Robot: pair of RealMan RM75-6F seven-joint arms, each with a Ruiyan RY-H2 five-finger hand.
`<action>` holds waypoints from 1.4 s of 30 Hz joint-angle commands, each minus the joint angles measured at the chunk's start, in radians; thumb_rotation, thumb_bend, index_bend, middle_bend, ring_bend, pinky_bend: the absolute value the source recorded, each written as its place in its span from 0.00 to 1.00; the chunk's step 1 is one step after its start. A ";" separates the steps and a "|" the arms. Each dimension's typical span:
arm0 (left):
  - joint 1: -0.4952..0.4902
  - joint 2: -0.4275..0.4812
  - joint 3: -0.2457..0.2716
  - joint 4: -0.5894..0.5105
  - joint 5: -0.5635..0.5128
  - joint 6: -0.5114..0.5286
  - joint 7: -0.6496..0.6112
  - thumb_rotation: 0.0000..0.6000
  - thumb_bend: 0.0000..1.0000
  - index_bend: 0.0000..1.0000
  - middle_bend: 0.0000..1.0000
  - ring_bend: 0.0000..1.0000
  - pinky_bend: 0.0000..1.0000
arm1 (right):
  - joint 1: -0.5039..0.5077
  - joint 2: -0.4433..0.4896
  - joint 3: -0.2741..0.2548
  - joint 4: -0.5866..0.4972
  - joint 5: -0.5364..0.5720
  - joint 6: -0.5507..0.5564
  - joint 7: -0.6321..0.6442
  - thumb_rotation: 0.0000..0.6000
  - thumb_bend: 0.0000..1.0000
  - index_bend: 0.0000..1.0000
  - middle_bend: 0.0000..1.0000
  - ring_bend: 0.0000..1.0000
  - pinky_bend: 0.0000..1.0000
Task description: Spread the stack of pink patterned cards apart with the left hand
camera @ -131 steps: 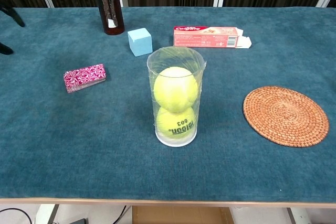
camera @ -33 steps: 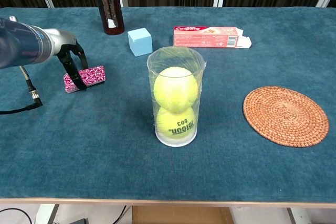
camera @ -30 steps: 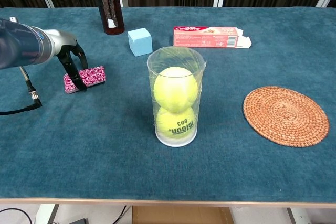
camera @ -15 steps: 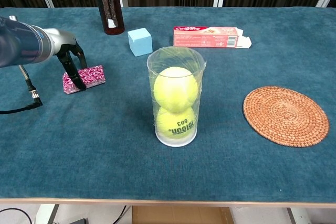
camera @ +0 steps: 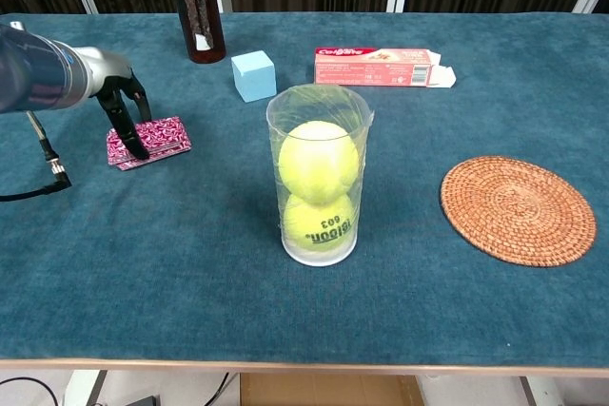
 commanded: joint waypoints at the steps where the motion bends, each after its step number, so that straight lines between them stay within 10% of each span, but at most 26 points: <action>1: 0.003 0.012 -0.002 -0.025 0.015 0.007 -0.003 1.00 0.20 0.49 0.15 0.00 0.02 | 0.001 0.000 0.000 0.000 0.001 -0.002 -0.001 1.00 0.17 0.09 0.05 0.16 0.28; 24: 0.056 0.130 0.093 -0.466 0.109 0.148 -0.012 1.00 0.20 0.50 0.15 0.00 0.01 | 0.000 0.004 -0.001 -0.013 0.005 -0.006 -0.008 1.00 0.17 0.09 0.05 0.16 0.28; 42: 0.041 -0.013 0.218 -0.364 0.294 0.165 -0.012 1.00 0.20 0.50 0.15 0.00 0.01 | -0.011 0.013 0.002 -0.006 0.003 0.010 0.030 1.00 0.17 0.09 0.05 0.16 0.28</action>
